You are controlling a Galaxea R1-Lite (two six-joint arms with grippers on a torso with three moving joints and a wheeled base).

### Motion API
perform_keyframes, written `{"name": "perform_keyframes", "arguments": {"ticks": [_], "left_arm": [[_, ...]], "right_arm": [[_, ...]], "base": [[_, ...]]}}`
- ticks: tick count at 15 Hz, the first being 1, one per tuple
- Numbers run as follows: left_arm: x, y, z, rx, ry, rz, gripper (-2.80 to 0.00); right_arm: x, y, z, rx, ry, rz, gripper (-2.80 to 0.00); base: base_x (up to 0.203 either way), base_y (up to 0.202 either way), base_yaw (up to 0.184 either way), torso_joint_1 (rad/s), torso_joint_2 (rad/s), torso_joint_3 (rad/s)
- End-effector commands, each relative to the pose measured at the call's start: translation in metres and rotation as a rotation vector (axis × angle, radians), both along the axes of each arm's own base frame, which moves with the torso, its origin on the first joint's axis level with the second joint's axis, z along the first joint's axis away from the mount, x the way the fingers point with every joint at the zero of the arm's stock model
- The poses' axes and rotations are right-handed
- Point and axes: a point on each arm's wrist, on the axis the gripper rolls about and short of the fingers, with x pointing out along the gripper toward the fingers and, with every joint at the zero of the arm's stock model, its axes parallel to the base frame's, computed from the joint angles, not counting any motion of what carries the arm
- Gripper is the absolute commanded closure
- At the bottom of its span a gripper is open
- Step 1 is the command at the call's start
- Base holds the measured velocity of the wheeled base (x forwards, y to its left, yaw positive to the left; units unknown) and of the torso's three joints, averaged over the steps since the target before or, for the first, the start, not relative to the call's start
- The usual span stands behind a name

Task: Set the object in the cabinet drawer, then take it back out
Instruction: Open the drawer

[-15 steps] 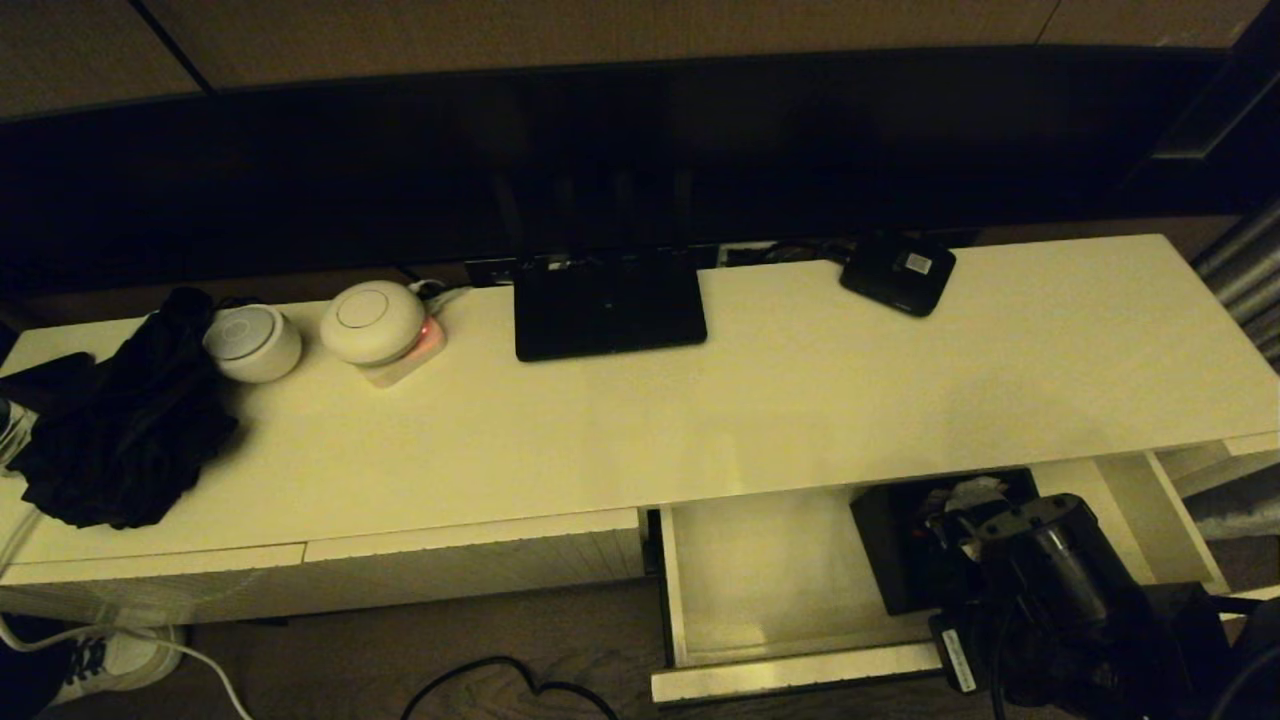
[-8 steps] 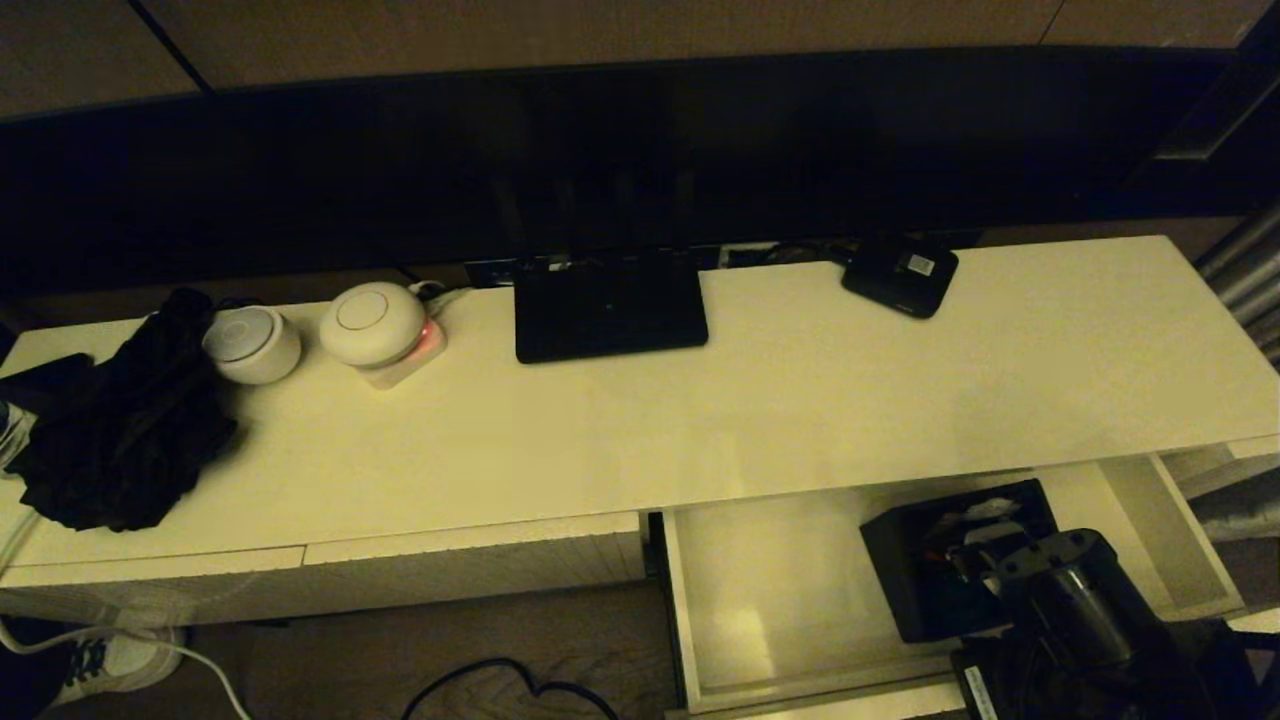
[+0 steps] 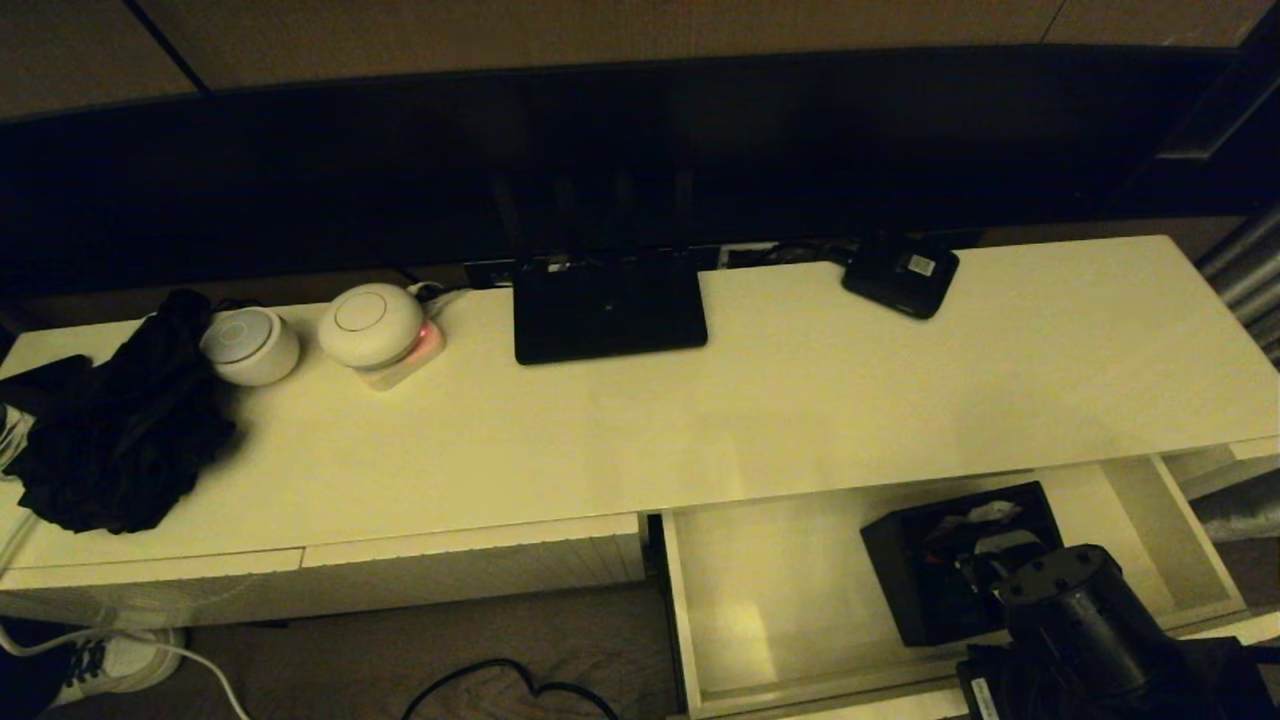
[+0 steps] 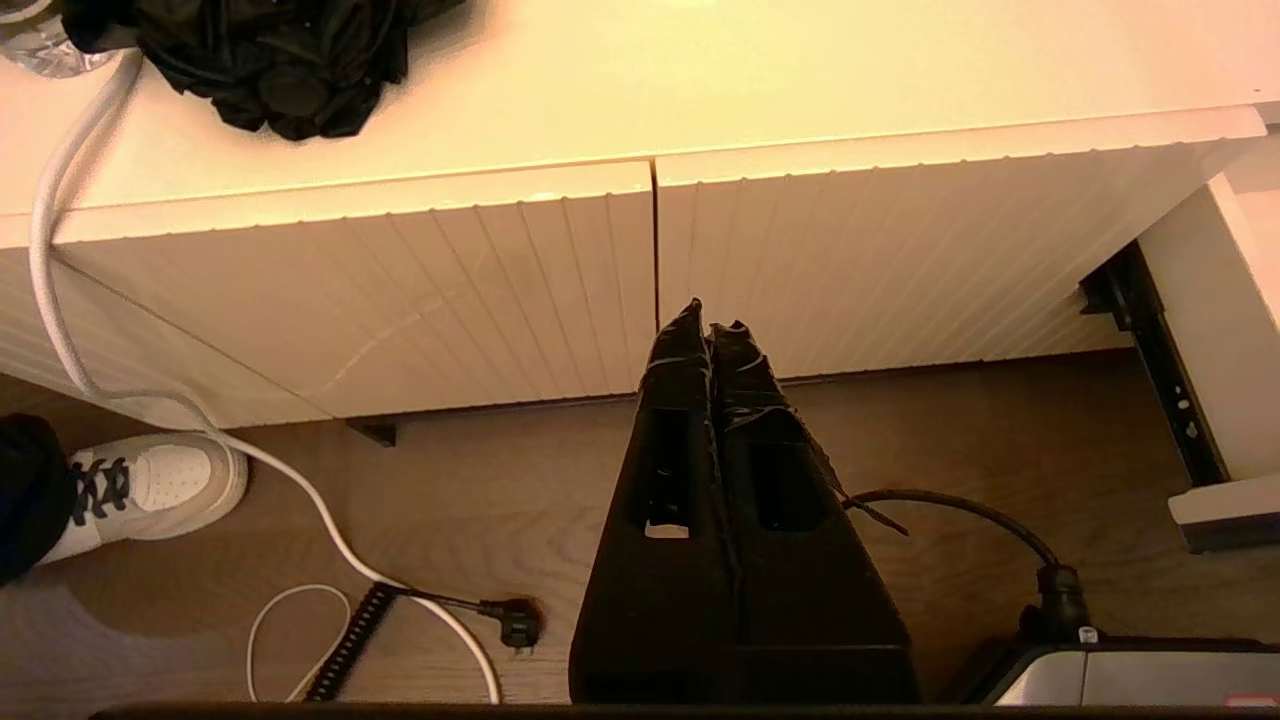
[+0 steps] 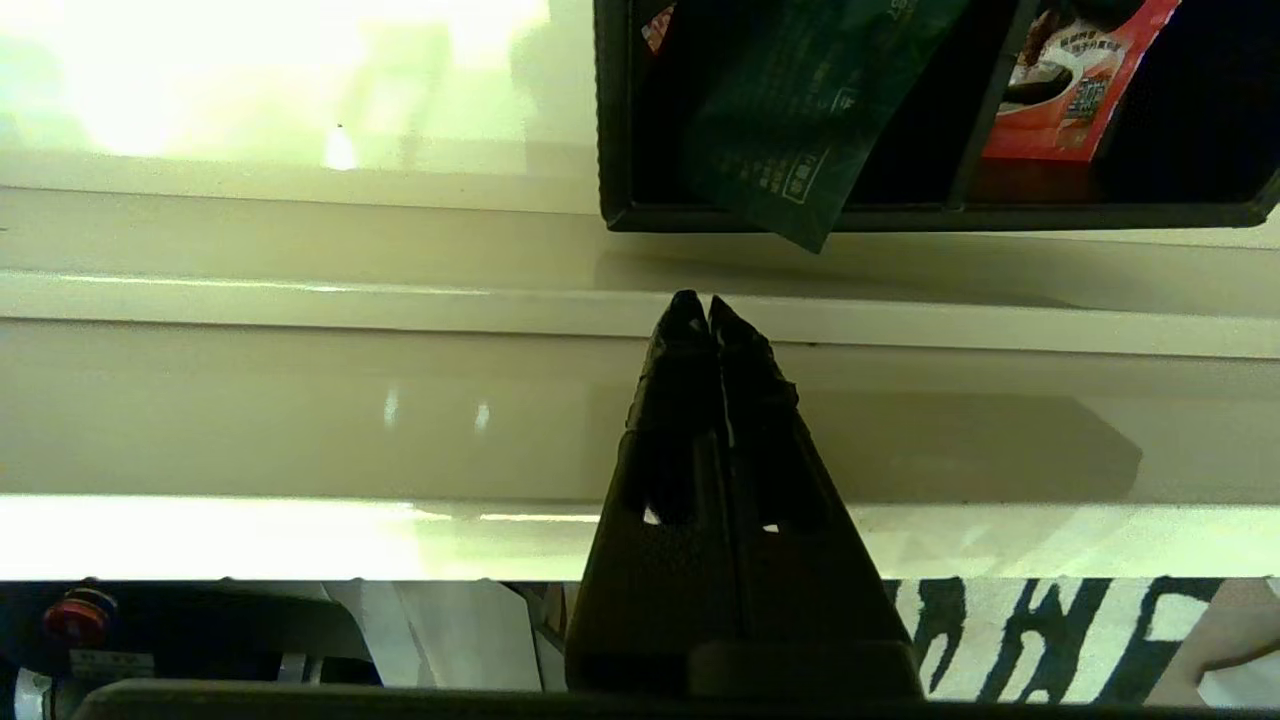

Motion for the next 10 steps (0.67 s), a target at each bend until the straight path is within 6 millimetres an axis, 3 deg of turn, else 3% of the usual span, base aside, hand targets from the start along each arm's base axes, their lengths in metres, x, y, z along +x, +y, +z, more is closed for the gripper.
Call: {"name": "perform_keyframes", "arguments": {"ticks": [1,4,10], "left_arm": [[0.000,0.000,-0.001,0.000,0.003,0.001,0.00],[0.000,0.000,-0.001,0.000,0.003,0.001,0.00],[0.000,0.000,-0.001,0.000,0.003,0.001,0.00]], "right_arm": [[0.001,0.005,-0.002,0.001,0.009,0.017,0.00],[0.011,0.006,0.013,0.004,-0.128,-0.042,0.00],[0.008,-0.001,0.067,-0.067,-0.402,-0.029,0.00]], "base": [[0.000,0.000,0.000,0.000,0.00,0.000],[0.000,0.000,0.000,0.000,0.00,0.000],[0.000,0.000,0.000,0.000,0.00,0.000]]}}
